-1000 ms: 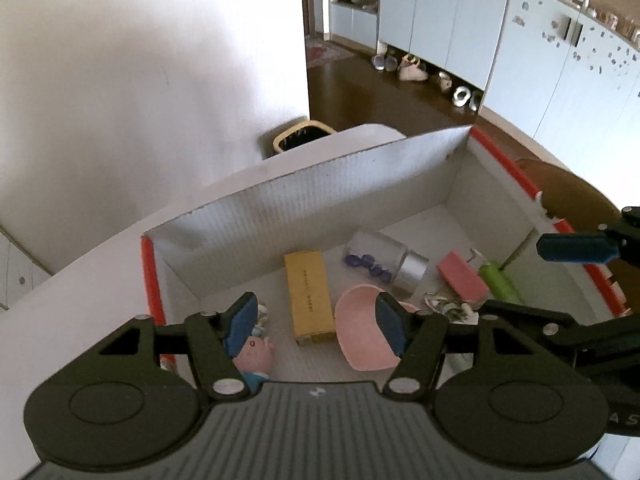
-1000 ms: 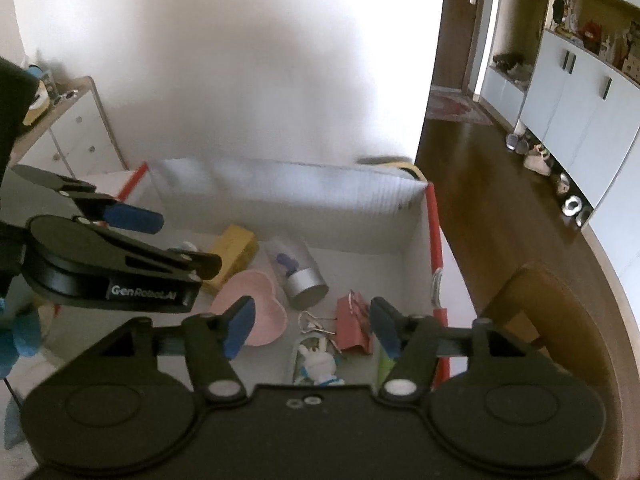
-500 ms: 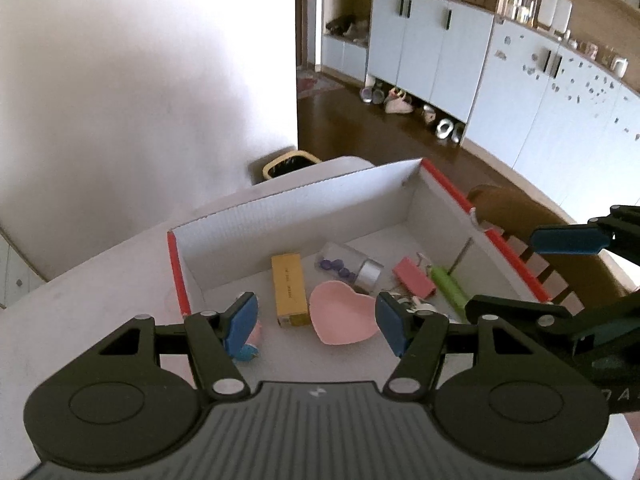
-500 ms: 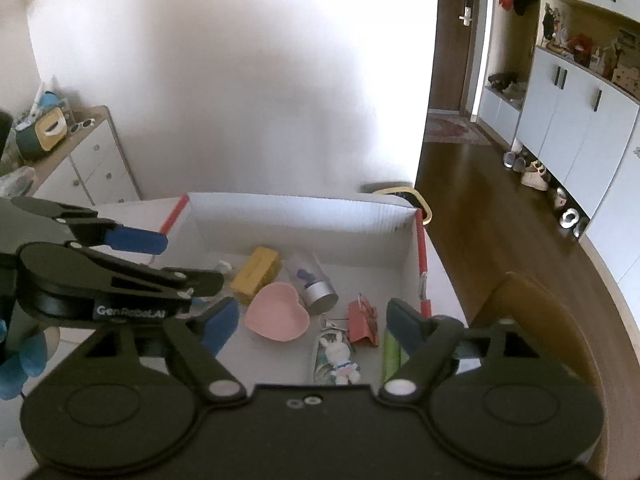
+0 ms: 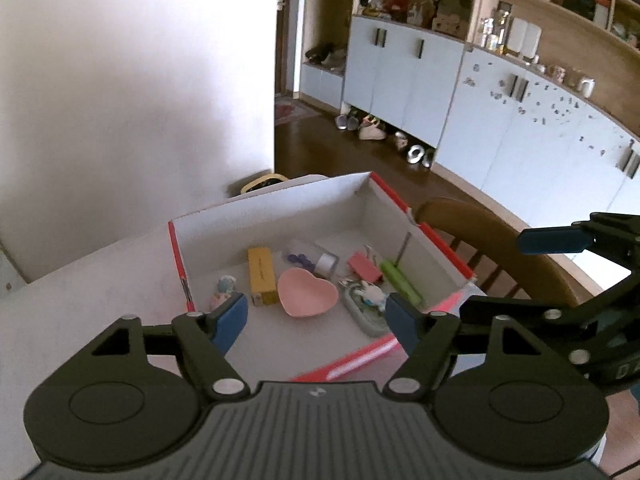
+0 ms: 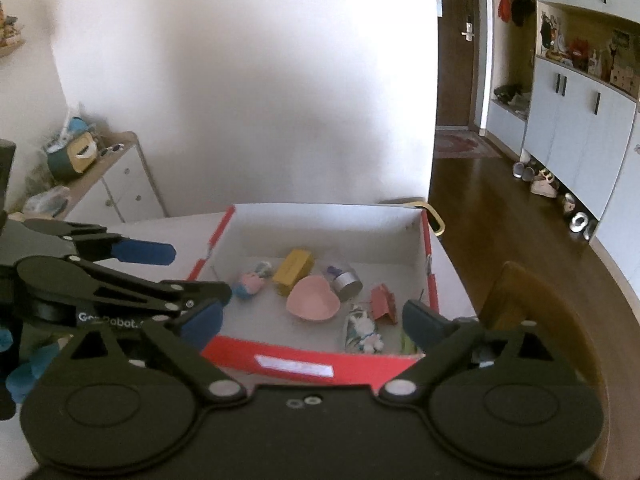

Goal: Organize rigid objects
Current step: 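Lift both open tools out of the red box and lower them toward the table items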

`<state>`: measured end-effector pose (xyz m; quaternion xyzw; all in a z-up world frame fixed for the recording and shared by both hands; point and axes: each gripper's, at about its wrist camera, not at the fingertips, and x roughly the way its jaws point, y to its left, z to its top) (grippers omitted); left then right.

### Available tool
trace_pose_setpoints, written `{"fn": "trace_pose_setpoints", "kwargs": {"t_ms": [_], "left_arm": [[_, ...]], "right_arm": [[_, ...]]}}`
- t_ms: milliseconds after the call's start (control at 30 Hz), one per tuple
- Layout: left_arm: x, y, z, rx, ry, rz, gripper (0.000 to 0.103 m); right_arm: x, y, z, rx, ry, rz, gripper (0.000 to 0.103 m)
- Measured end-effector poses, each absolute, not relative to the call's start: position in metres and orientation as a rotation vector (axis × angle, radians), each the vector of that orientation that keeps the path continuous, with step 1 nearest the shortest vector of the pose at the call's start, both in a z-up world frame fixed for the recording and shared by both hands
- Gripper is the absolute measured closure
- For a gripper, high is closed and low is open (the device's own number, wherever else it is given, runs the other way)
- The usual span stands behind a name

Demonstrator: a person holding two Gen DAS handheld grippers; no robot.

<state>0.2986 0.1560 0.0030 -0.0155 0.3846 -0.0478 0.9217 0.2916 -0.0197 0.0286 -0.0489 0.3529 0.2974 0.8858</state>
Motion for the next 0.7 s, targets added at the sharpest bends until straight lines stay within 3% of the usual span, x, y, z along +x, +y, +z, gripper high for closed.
{"fn": "trace_pose_setpoints", "kwargs": {"t_ms": [100,700], "left_arm": [[0.281,0.153,0.004,-0.032,0.772,-0.109,0.021],[0.199,0.133,-0.047,-0.014,0.780,-0.178,0.021]], "right_arm": [[0.277,-0.027,0.031,-0.087,0.725,0.634,0.001],[0.196,-0.075,-0.019,-0.058,0.765,0.625,0.000]]}}
